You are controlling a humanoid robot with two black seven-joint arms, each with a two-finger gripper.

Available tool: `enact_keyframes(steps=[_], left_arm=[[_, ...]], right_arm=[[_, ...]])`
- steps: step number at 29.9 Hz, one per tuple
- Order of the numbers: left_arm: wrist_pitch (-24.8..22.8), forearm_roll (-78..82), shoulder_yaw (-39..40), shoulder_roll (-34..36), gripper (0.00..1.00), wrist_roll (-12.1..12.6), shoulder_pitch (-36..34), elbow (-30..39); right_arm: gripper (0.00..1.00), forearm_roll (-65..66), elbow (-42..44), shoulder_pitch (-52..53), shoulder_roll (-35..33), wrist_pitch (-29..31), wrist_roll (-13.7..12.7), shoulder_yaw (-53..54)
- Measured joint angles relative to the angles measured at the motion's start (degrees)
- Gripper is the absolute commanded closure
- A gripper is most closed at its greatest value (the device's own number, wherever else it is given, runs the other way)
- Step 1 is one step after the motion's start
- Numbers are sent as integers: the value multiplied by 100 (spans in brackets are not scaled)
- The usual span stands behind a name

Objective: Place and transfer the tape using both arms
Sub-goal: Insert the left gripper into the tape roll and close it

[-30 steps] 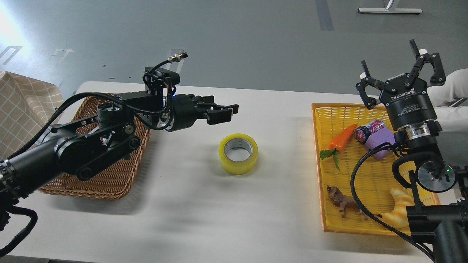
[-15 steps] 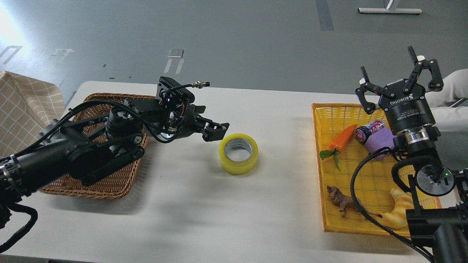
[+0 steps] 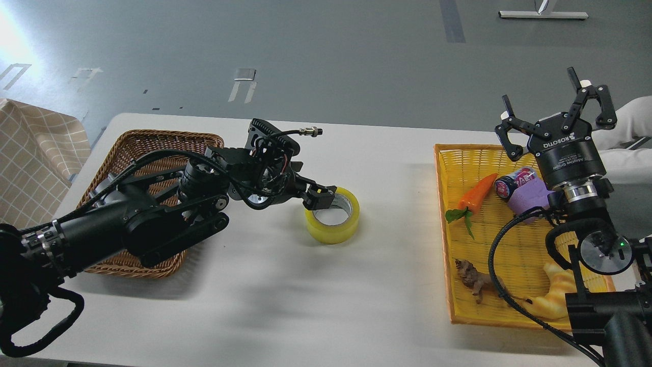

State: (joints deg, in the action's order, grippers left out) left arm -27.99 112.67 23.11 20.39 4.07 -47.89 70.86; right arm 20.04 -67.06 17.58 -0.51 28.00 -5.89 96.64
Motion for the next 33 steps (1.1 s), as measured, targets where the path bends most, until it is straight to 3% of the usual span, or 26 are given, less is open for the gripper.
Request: enact_keyframes(steps=[8, 12, 22, 33], left_arm=[[-1, -26, -76, -241, 4, 6, 7, -352], [-1, -33, -79, -353, 14, 1, 14, -566], [-1, -31, -223, -403, 15, 4, 23, -819], [-1, -33, -311, -411, 28, 5, 56, -895]], right_arm=[[1, 0, 1, -48, 2, 0, 7, 3], [1, 0, 2, -52, 5, 0, 7, 0], [1, 0, 1, -53, 7, 0, 7, 2], [1, 0, 1, -53, 7, 0, 7, 4]])
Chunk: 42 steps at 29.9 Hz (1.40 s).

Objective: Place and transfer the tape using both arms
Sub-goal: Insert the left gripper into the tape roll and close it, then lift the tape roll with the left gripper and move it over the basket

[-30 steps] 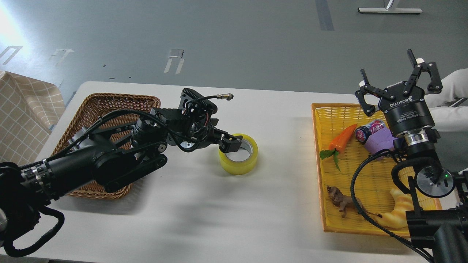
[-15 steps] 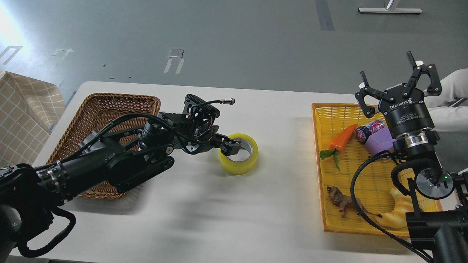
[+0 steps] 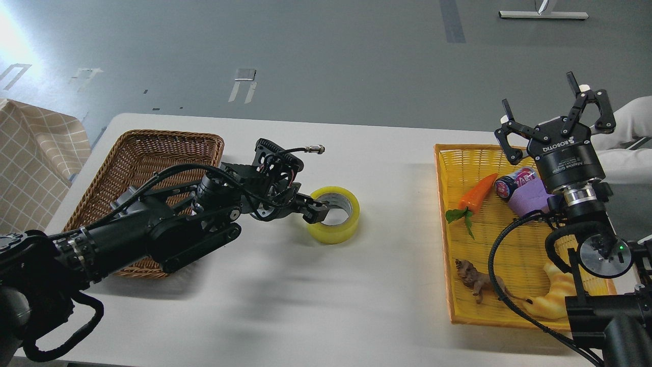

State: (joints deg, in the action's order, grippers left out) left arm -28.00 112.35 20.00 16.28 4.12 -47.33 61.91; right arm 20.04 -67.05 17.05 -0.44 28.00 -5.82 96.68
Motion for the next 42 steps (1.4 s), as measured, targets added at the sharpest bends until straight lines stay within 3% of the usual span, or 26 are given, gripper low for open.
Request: enact_keyframes(steps=[4, 5, 6, 8, 11, 12, 25, 34, 42], left_arm=[[0, 0, -12, -26, 47, 0, -13, -12], [0, 0, -13, -32, 56, -1, -13, -12], [0, 0, -14, -34, 56, -1, -13, -14], [0, 0, -14, -42, 77, 0, -13, -19], [0, -4, -14, -51, 91, -1, -13, -47], [0, -13, -14, -55, 100, -1, -12, -54], [0, -35, -10, -93, 100, -97, -170, -20], [0, -821, 2, 120, 100, -108, -962, 32], [0, -1081, 2, 572, 100, -303, -1388, 33]], right_arm=[[1, 0, 0, 0, 0, 0, 0, -1], [1, 0, 0, 0, 0, 0, 0, -1], [1, 0, 0, 0, 0, 0, 0, -1], [1, 0, 0, 0, 0, 0, 0, -1], [1, 0, 0, 0, 0, 0, 0, -1], [1, 0, 0, 0, 0, 0, 0, -1], [1, 0, 8, 0, 1, 0, 3, 0], [1, 0, -1, 0, 2, 0, 3, 0], [1, 0, -7, 0, 11, 0, 2, 0]])
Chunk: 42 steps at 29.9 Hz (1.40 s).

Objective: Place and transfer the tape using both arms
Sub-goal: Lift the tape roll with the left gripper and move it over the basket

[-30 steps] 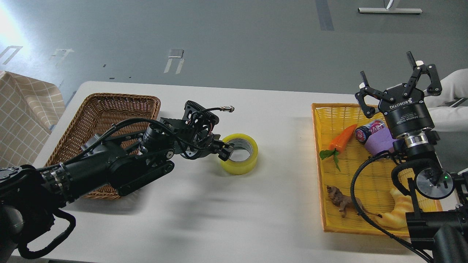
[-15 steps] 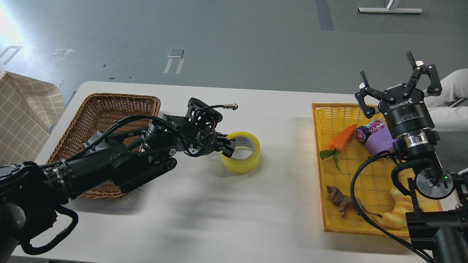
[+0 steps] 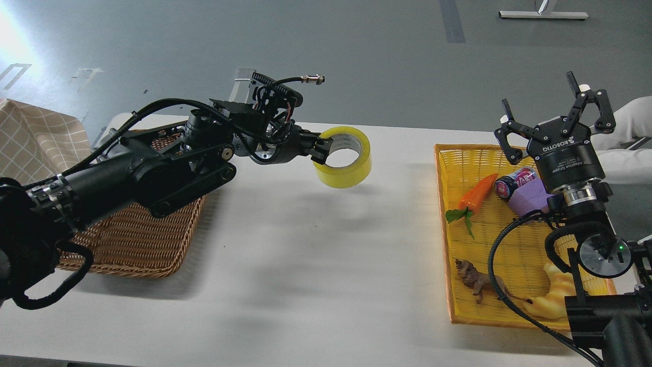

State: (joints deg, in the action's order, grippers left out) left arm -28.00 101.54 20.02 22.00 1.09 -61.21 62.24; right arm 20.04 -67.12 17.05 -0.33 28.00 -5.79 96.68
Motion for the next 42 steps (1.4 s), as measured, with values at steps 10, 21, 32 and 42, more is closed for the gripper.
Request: enact_keyframes(steps=[10, 21, 32, 42], left_arm=[[0, -212, 5, 972, 100, -313, -196, 90], [0, -215, -6, 2113, 100, -629, -54, 176], [0, -209, -10, 2742, 100, -676, 396, 174], [114, -207, -13, 3170, 100, -764, 1025, 156]], right_arm=[[1, 0, -2, 24, 6, 0, -1, 0], [1, 0, 5, 44, 7, 0, -2, 0], [1, 0, 6, 45, 7, 0, -2, 0], [1, 0, 6, 35, 9, 0, -2, 0]])
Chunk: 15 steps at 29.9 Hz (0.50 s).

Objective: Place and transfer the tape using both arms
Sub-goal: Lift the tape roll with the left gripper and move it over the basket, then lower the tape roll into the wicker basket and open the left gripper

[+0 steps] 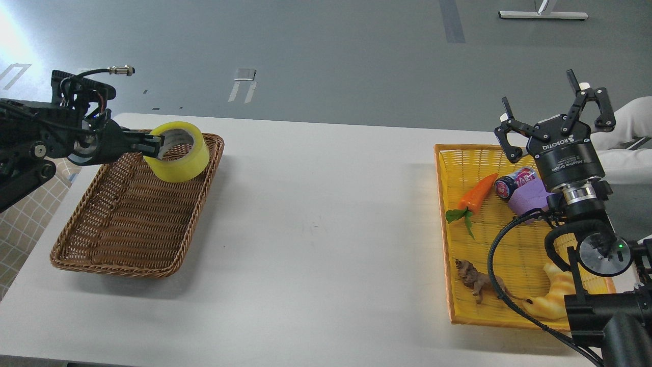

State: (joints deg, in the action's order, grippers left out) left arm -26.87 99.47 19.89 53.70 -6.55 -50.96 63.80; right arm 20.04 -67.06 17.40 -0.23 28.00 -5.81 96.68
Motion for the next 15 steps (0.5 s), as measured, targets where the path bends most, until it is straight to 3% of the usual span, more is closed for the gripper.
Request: enact_keyframes(steps=[15], left_arm=[[571, -5, -4, 341, 100, -101, 763, 1]], right_arm=[[1, 0, 0, 0, 6, 0, 3, 0]])
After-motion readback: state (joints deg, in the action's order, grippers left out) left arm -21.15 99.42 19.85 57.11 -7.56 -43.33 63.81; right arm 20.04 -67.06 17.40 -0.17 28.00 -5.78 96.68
